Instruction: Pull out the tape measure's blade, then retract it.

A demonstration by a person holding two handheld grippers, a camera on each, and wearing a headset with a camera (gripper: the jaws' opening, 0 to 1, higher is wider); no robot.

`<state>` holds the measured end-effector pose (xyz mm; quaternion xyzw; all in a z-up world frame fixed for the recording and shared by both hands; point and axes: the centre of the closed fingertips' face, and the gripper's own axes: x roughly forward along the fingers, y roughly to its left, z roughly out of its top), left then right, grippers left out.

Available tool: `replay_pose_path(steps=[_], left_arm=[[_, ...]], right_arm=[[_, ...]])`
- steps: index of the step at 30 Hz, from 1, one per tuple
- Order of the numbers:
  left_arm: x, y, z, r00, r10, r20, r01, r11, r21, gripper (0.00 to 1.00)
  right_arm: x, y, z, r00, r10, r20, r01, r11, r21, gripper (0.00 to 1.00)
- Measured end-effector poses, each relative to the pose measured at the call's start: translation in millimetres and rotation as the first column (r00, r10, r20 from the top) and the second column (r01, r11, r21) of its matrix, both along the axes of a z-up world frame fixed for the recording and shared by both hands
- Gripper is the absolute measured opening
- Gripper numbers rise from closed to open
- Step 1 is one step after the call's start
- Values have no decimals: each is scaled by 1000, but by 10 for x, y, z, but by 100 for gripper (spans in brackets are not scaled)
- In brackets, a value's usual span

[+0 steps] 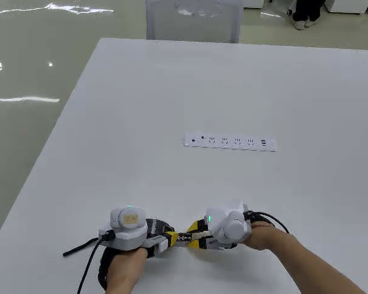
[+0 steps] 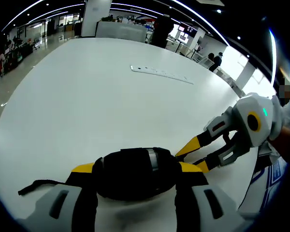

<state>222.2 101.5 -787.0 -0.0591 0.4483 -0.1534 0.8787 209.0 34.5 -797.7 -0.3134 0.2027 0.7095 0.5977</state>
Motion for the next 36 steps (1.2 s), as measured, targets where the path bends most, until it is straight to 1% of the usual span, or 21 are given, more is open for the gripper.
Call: replay_pose_path(steps=[13,17,24,36], left_arm=[[13,16,-42,1000,-4,0,4,1000,2,60],[-1,-10,-5,1000,-8,0,8,1000,4,60],[-25,-7,39,1000,-2,0,2,1000,5,60],[-22,-39,66,1000,-10,-2,10,1000,2,60]], right_arm=[[3,51,-15,1000,3,-2,-3,1000,0,14],[1,66,-16,1000,2,-2,-2,1000,1,14],[-2,91,-18,1000,5,1,-5,1000,1,14],[-4,134,-28,1000,7,1,-7,1000,1,14]])
